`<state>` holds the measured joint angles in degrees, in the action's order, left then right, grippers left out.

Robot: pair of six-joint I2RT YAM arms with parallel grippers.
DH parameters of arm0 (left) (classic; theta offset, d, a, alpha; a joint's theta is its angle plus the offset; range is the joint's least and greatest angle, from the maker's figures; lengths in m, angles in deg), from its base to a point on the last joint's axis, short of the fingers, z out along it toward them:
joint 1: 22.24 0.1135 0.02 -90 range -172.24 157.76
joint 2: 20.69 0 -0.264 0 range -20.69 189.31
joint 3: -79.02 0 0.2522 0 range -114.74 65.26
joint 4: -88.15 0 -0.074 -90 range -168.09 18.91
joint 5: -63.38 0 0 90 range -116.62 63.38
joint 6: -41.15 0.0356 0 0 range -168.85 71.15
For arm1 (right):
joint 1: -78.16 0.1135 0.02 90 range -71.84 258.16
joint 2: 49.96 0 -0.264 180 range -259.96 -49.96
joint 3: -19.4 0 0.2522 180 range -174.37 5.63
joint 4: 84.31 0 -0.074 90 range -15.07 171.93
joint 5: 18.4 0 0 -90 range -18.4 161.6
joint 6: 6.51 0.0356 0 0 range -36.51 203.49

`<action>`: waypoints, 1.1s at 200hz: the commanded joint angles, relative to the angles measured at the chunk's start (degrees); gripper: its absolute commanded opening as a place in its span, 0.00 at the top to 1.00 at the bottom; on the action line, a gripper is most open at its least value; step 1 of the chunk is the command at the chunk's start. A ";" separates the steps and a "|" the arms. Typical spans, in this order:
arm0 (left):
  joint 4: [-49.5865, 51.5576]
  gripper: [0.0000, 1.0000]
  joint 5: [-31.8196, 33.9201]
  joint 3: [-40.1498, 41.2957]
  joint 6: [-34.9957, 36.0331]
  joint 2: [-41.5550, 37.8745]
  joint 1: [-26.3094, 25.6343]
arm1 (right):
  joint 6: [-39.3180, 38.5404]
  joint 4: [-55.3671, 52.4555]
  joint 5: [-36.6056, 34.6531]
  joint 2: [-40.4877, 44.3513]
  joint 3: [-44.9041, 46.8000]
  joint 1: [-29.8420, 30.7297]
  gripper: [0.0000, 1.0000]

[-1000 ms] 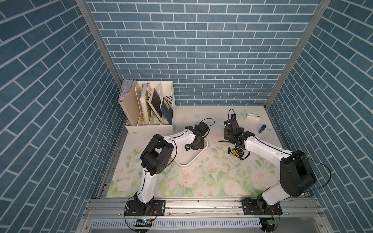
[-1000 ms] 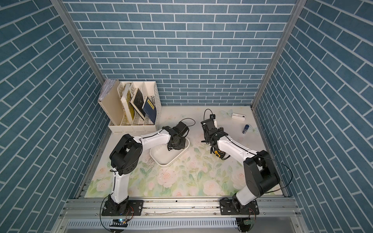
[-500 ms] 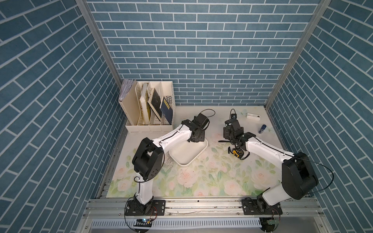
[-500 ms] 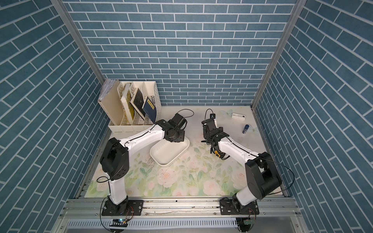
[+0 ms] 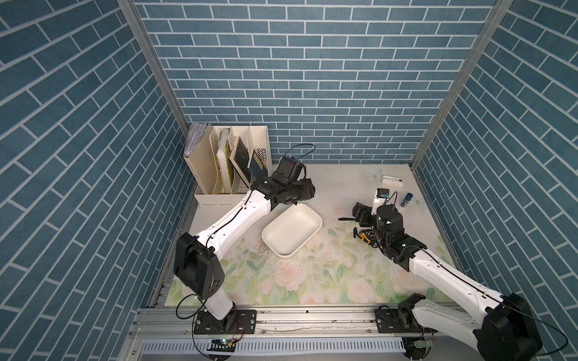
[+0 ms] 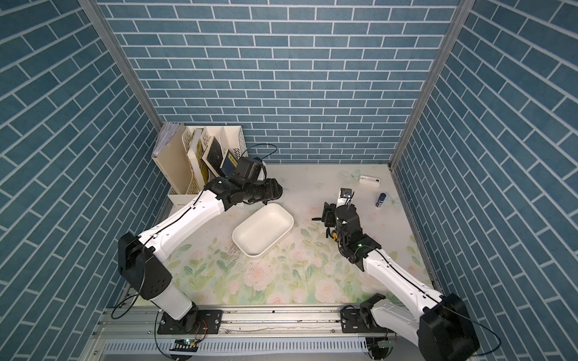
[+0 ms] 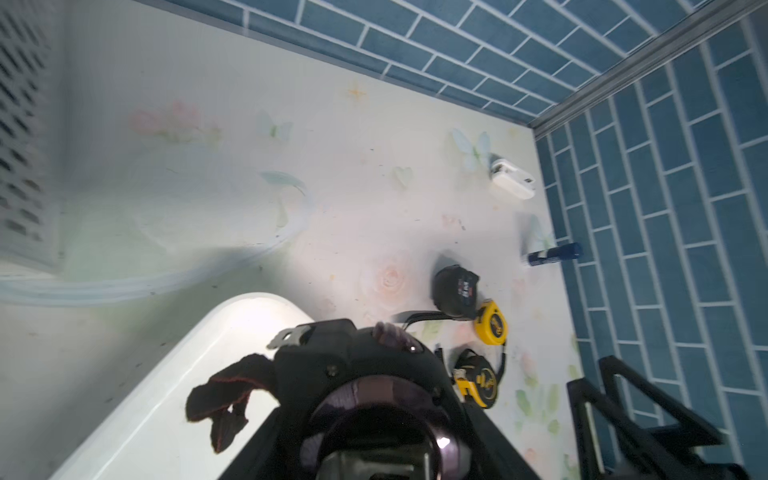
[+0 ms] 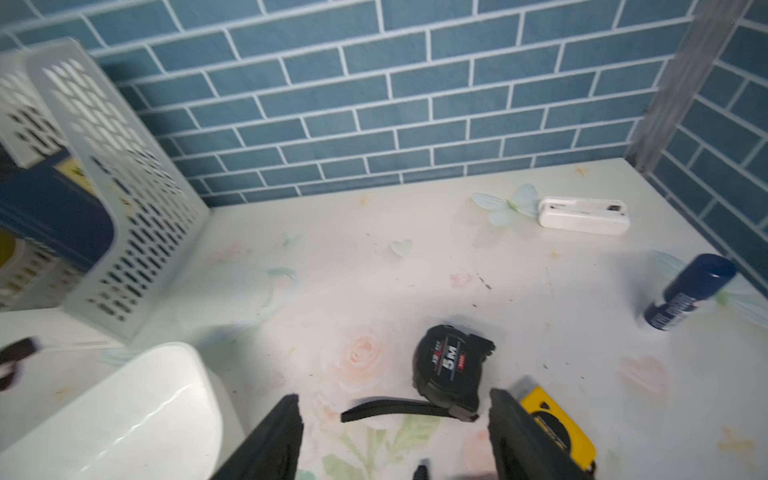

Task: Take the tape measure out of the storage box
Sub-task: Pick up the tape measure from the storage box, then place the tape measure at the center of the board.

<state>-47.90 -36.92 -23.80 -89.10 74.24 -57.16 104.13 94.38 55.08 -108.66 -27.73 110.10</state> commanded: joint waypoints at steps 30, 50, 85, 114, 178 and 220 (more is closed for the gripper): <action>-22.27 1.00 -17.53 4.66 -9.73 -1.67 -0.33 | 4.05 22.46 24.25 1.46 6.60 -0.09 0.28; -27.25 1.00 -18.52 6.89 -12.41 -3.18 -0.37 | 4.54 26.31 27.10 0.51 7.00 0.20 0.29; -29.59 1.00 -17.43 8.34 -13.98 -3.77 -0.94 | 4.10 28.82 30.34 -0.97 5.41 1.10 0.29; -31.88 1.00 -17.14 9.58 -15.52 -3.64 -1.45 | 5.01 31.29 31.62 -2.75 4.84 2.57 0.29; -32.67 1.00 -16.07 11.48 -16.74 -4.56 -2.07 | 8.62 40.08 30.66 -7.03 3.71 3.54 0.29; -34.38 1.00 -16.06 13.05 -18.07 -5.03 -2.43 | 8.36 42.17 30.57 -10.78 1.09 3.76 0.29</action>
<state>-77.80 -53.23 -11.43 -106.34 71.77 -59.11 111.19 132.52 85.18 -117.77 -24.08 113.53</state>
